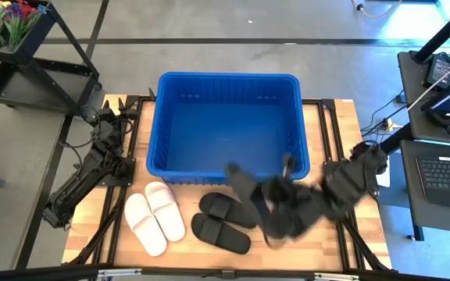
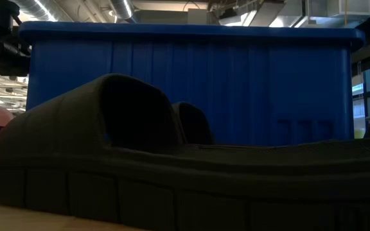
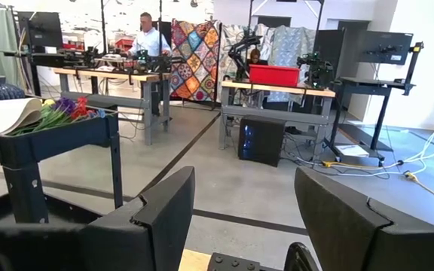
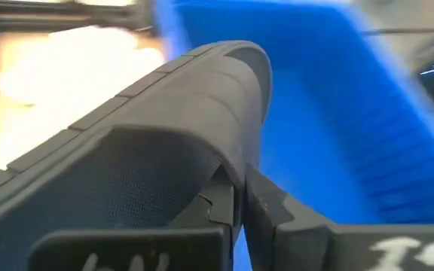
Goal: Pick and place slides into bin
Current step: Put the black slide into the blue bin
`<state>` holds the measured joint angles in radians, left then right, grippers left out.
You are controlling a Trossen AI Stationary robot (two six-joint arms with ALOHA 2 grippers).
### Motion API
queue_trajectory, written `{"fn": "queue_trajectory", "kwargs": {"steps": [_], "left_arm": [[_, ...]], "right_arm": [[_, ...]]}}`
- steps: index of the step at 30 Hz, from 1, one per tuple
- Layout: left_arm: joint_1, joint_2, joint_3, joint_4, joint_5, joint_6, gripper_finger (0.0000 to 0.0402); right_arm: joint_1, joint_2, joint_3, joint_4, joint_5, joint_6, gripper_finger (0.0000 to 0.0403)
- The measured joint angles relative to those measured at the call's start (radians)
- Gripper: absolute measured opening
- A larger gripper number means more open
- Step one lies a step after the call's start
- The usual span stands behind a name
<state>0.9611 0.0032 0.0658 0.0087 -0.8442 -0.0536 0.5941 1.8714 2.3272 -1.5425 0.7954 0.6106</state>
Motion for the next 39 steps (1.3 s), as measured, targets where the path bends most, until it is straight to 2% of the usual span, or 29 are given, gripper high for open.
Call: {"fn": "queue_trajectory", "kwargs": {"steps": [3, 7, 11, 15, 19, 22, 28, 31, 39], "left_arm": [[0.0, 0.0, 0.0, 0.0, 0.0, 0.001, 0.0224], [0.0, 0.0, 0.0, 0.002, -0.001, 0.003, 0.0224], [0.0, 0.0, 0.0, 0.002, 0.0, 0.003, 0.0224], [0.0, 0.0, 0.0, 0.002, 0.0, 0.003, 0.0224], [0.001, 0.0, 0.0, 0.003, 0.0, 0.003, 0.0224], [0.001, 0.0, 0.0, 0.003, 0.0, 0.003, 0.0224], [0.001, 0.0, 0.0, 0.003, 0.0, 0.002, 0.0224], [0.001, 0.0, 0.0, 0.003, 0.0, 0.002, 0.0224], [0.001, 0.0, 0.0, 0.001, 0.001, 0.001, 0.0224]], "right_arm": [[-0.106, -0.019, 0.0, 0.004, 0.045, -0.117, 0.0014], [-0.274, -0.039, -0.001, 0.012, 0.052, -0.282, 0.0014], [-0.446, -0.026, -0.001, 0.104, 0.055, -0.473, 0.0014], [-0.593, 0.014, -0.001, 0.277, -0.007, -0.662, 0.0014], [-0.704, 0.078, -0.001, 0.42, -0.095, -0.784, 0.0014], [-0.765, 0.136, -0.001, 0.465, -0.098, -0.833, 0.0014], [-0.845, 0.283, -0.001, 0.548, -0.132, -0.826, 0.0014], [-0.855, 0.358, -0.001, 0.552, -0.163, -0.826, 0.0014], [-0.853, 0.508, -0.002, 0.569, -0.165, -0.825, 0.0014]]}}
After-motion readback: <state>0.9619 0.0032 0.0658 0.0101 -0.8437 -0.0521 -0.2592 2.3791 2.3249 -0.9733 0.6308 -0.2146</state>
